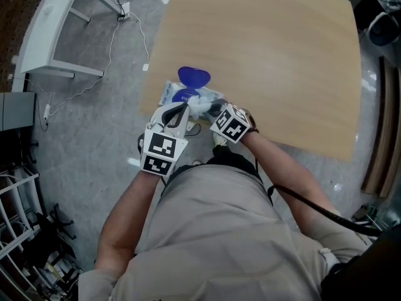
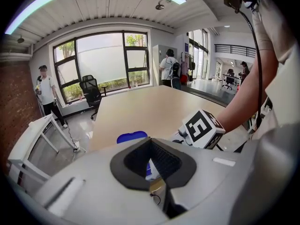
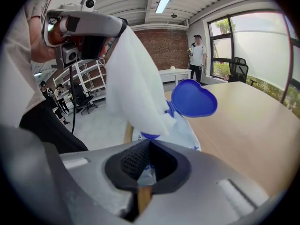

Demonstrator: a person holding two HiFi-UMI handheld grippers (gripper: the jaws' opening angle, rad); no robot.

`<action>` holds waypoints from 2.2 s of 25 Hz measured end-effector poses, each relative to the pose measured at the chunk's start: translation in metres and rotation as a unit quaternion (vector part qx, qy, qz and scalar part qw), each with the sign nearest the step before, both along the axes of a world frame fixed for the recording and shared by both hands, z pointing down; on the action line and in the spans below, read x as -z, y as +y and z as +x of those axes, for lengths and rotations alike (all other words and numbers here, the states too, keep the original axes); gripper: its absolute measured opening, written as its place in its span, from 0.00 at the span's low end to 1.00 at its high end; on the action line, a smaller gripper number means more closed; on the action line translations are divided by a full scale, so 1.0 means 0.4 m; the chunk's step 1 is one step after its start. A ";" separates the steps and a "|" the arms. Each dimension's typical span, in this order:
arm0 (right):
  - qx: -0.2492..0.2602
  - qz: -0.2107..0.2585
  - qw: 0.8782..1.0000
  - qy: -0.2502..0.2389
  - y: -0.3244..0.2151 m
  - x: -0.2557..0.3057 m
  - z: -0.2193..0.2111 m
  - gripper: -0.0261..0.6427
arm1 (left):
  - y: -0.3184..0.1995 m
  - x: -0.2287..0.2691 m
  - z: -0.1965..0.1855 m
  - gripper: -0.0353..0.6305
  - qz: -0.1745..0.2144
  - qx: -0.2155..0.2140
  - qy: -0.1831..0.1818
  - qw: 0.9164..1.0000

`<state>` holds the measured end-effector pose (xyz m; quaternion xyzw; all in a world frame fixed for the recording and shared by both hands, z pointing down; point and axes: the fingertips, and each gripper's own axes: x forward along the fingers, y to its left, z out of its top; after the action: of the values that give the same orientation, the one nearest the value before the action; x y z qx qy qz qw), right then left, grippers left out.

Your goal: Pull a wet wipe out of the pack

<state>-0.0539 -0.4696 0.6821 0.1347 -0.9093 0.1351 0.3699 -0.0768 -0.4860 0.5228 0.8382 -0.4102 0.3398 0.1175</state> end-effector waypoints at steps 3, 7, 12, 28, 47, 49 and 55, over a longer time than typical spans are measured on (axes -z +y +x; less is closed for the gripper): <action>-0.004 0.005 1.000 0.001 0.007 0.009 0.004 0.04 | 0.013 0.035 -0.002 0.06 0.013 -0.002 0.009 1.000; -0.016 0.013 1.000 -0.003 0.005 0.034 0.014 0.04 | 0.025 0.083 -0.009 0.06 0.033 -0.006 0.015 0.999; -0.027 0.027 0.999 0.002 0.006 0.060 0.014 0.04 | 0.041 0.152 -0.042 0.06 0.059 -0.007 0.032 0.998; -0.092 0.069 0.993 -0.021 0.233 0.221 -0.022 0.04 | 0.305 0.360 -0.152 0.06 0.126 -0.045 0.093 0.987; -0.215 0.148 0.959 -0.113 0.763 0.626 0.009 0.17 | 0.776 0.509 -0.269 0.06 0.161 -0.050 0.159 0.973; -0.207 0.161 0.958 -0.113 0.797 0.649 -0.003 0.17 | 0.803 0.515 -0.278 0.06 0.176 -0.058 0.161 0.969; -0.186 0.189 0.955 -0.132 0.889 0.721 -0.003 0.17 | 0.904 0.552 -0.274 0.06 0.188 -0.045 0.158 0.968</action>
<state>-0.0549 -0.1142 0.3938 0.3495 -0.9179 0.0439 0.1829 -0.1866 -0.1245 0.3019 0.9060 -0.4046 0.1244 0.0056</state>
